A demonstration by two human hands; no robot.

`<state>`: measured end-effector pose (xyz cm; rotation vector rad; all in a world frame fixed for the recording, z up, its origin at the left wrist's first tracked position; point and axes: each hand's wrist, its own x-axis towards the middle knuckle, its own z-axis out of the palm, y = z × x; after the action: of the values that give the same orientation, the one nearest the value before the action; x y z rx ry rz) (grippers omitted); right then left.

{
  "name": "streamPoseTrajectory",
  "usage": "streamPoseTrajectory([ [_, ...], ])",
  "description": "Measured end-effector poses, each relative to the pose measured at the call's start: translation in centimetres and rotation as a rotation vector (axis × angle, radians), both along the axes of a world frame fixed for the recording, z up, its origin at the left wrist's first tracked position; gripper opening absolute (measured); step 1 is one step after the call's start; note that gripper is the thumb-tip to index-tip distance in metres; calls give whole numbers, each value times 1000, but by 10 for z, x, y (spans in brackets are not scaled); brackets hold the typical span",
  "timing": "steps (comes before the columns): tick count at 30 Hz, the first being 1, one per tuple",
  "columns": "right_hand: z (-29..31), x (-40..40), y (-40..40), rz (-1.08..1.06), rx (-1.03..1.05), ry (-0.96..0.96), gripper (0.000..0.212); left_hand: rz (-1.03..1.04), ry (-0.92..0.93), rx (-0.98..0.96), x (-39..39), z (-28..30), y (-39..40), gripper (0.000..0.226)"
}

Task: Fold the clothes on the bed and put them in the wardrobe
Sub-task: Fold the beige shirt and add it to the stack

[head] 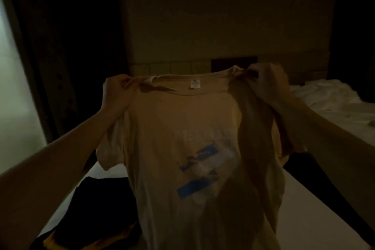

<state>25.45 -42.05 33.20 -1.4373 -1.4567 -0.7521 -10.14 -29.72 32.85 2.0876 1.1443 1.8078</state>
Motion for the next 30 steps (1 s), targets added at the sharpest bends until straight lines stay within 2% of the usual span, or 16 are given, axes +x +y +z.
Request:
streamPoseTrajectory([
  [2,-17,7,30,-47,-115,-36,21,121,93,-24,5,-17,33,22],
  [7,-83,31,145,-40,-416,-24,21,405,370,-270,42,-85,136,22],
  [11,-164,50,263,-60,-687,113,33,379,545,-408,79,-175,238,24],
  [14,-237,56,346,-176,-756,104,34,338,688,-490,106,-255,319,21],
  [16,-293,52,385,-299,-811,107,32,269,735,-582,118,-320,373,42],
  [18,-354,38,401,-309,-867,189,41,192,752,-699,123,-376,407,61],
  [20,-406,19,398,-241,-915,233,44,204,757,-723,118,-410,416,53],
  [22,-440,3,387,-161,-999,219,43,269,805,-731,106,-415,405,47],
  [24,-457,-3,377,-134,-1072,172,46,351,837,-803,79,-423,403,52],
  [28,-454,-10,369,-93,-1113,115,46,298,992,-1092,31,-430,395,106],
  [30,-446,-10,363,21,-1140,241,44,249,1075,-1145,28,-419,381,96],
])
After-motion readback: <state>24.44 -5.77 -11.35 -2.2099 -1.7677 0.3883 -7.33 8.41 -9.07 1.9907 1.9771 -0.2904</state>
